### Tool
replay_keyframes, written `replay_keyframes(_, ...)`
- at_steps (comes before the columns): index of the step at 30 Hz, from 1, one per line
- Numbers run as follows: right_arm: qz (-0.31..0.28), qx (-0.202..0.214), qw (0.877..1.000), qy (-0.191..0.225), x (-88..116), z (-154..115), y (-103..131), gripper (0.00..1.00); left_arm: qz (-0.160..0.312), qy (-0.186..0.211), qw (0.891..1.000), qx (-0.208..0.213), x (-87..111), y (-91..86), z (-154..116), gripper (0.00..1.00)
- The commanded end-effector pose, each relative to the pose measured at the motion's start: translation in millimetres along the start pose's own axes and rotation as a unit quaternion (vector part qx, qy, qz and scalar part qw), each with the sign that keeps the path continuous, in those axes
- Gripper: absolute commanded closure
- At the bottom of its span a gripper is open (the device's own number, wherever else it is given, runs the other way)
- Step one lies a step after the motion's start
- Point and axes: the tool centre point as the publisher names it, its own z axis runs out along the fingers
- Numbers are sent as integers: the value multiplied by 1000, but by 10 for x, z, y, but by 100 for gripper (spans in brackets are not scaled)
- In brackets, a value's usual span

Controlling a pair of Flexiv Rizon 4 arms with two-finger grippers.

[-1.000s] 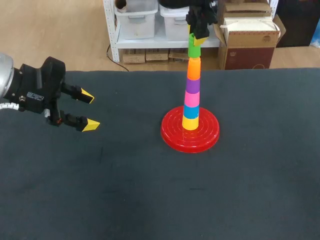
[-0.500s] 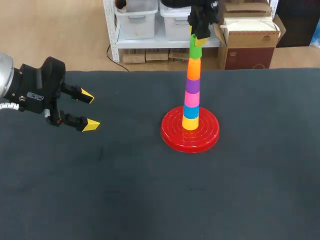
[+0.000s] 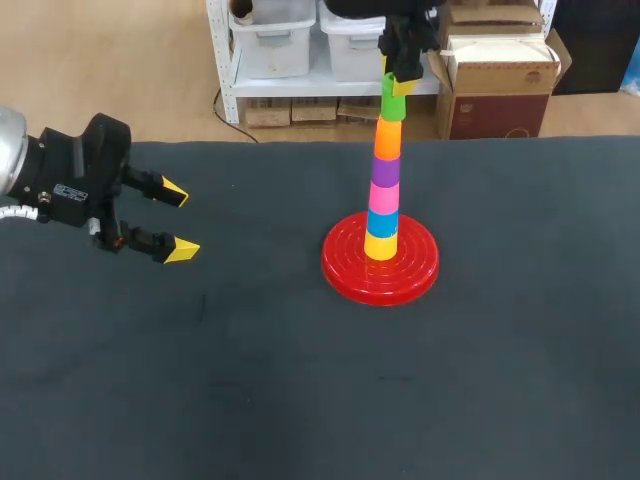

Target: Pick up and stack the cylinders on the red base in this order: pink,purple,orange,green

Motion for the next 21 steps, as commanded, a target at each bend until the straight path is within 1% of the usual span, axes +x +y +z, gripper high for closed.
replay_keyframes(1, 0, 1, 1000, -5, 19, 23, -11, 100, 1, -2, 1000, 0, 19, 1, 1, 0)
replay_keyframes(5, 1, -2, 1000, -11, 31, 74, -58, 100, 1, -2, 1000, 0, 19, 1, 1, 0)
replay_keyframes(12, 2, -11, 1000, -18, 27, 138, -63, 100, 1, -2, 1000, 0, 19, 1, 1, 0)
replay_keyframes(21, -3, -10, 1000, -18, -13, 129, -73, 100, 1, -2, 1000, 0, 19, 1, 1, 0)
